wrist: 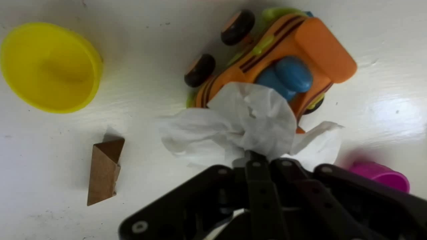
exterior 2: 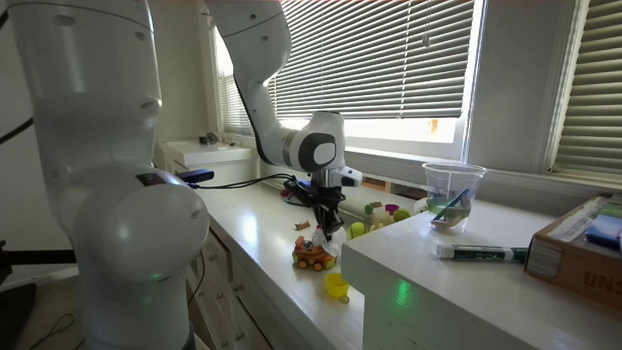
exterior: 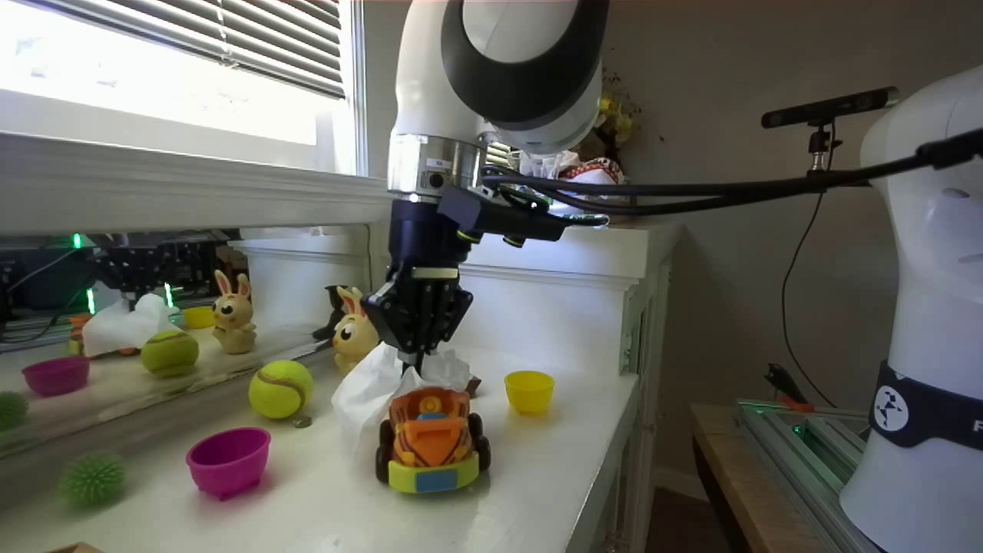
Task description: Use the paper towel to wipe the toy car
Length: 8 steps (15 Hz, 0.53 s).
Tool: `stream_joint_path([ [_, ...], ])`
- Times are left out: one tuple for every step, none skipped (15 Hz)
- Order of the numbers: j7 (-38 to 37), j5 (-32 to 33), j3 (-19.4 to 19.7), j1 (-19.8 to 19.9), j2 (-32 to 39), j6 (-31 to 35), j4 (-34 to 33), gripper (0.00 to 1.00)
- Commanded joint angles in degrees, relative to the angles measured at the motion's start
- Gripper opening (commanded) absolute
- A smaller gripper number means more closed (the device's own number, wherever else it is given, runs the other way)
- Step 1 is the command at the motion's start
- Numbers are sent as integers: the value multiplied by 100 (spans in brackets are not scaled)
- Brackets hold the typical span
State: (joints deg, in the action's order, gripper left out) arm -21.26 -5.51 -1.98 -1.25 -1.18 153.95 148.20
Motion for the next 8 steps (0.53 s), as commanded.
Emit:
stream_joint_path([
  [-616, 1021, 45, 106, -157, -435, 69, 1],
  [-839, 1375, 55, 139, -188, -618, 40, 1],
  [-1004, 1637, 59, 155, -205, -797, 14, 1],
  [-1130, 1840, 57, 168, -227, -1052, -15, 1],
  [-1182, 1944, 49, 169, -236, -1255, -35, 1],
  [-1150, 1937, 42, 157, -230, -1386, -38, 1],
  [-1009, 1782, 45, 139, -215, -1291, 0, 1],
  [-888, 1613, 45, 122, -210, -1274, 8, 1],
])
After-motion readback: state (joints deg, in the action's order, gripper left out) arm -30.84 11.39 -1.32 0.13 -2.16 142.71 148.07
